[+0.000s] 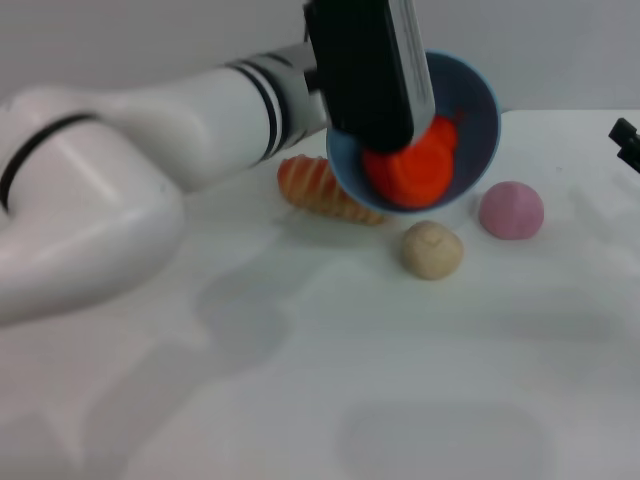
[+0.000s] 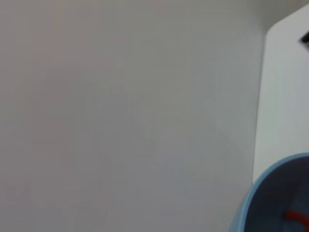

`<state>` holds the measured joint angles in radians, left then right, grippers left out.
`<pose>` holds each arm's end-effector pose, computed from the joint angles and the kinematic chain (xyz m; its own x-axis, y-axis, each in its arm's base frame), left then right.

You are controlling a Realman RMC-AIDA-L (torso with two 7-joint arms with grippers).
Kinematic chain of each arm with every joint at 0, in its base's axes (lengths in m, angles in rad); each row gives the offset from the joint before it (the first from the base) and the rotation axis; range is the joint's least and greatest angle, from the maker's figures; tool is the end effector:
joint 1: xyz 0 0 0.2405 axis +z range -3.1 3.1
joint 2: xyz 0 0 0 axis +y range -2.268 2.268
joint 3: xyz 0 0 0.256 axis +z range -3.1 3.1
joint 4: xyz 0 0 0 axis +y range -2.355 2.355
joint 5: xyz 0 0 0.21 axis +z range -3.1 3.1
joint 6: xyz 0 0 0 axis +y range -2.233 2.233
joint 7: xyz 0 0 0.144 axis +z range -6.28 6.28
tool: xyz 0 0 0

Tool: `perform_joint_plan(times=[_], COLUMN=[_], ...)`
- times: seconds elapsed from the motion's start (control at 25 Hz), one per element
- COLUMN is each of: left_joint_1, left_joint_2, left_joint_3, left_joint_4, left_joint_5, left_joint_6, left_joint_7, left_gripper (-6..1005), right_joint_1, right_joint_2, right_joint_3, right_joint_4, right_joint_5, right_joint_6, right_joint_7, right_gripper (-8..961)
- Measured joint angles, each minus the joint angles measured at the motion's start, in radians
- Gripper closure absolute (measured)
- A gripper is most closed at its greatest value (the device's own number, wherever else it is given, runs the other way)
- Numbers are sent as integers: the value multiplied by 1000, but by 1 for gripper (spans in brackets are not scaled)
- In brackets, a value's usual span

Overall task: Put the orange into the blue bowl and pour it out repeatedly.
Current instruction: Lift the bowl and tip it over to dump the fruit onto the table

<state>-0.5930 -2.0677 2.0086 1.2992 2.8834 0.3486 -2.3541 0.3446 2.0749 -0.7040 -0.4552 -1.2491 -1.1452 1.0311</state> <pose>-0.0705 0.3905 -0.0768 0.8977 -0.3742 -0.2326 -0.4160 -0.5459 -0.7273 0.3467 0.3323 0.0422 0.5522 -0.1478 -0.8205 -0.8044 -0.3532 -0.4777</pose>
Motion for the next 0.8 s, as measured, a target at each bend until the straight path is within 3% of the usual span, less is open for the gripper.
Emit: perform_joint_plan(times=[0.2, 0.28, 0.52, 0.8], left_joint_1=[101, 150, 175, 188], left_joint_2=[0, -2, -3, -4], left_joint_3=[66, 82, 151, 202], left_joint_4=[-14, -61, -148, -211], left_joint_5=[4, 5, 6, 5], left_joint_6=[-225, -387, -596, -703], left_joint_7=[267, 374, 468, 542], left_gripper=[1000, 1000, 999, 999], right_joint_1=[-1, -9, -15, -8], right_joint_2=[-1, 0, -4, -2], right_joint_3=[3, 3, 8, 9], right_joint_4=[63, 94, 113, 120], right_joint_5=[78, 142, 169, 171], right_joint_6=[-43, -76, -86, -84], right_joint_7=[18, 18, 18, 19], right_gripper=[224, 225, 225, 224])
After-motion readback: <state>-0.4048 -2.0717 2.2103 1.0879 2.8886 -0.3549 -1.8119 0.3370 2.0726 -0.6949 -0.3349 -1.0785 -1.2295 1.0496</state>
